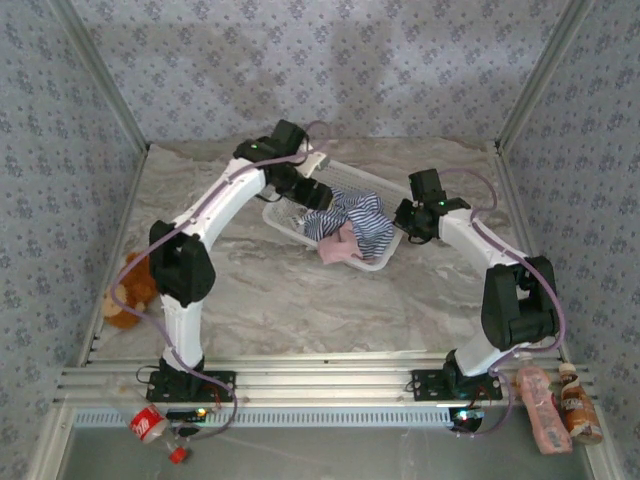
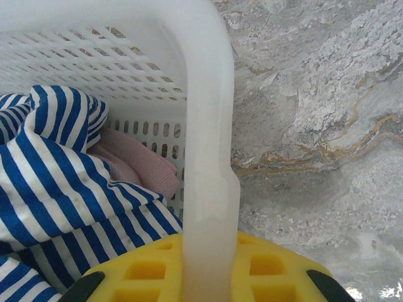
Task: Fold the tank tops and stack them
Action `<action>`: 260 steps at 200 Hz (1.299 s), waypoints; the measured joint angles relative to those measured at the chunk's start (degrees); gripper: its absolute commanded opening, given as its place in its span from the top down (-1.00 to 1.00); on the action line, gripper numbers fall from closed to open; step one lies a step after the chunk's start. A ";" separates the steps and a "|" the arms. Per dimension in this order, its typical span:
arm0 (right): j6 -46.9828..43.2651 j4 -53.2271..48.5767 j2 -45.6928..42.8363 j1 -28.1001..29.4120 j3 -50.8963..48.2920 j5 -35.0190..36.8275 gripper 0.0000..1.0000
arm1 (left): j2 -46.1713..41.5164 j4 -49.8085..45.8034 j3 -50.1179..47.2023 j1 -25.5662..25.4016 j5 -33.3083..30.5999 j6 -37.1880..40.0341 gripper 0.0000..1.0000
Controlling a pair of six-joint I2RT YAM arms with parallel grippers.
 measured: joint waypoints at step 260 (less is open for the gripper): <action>-13.86 -5.22 0.42 -14.05 3.17 -1.20 0.84 | -11.26 12.28 21.77 -1.14 0.48 -0.04 0.99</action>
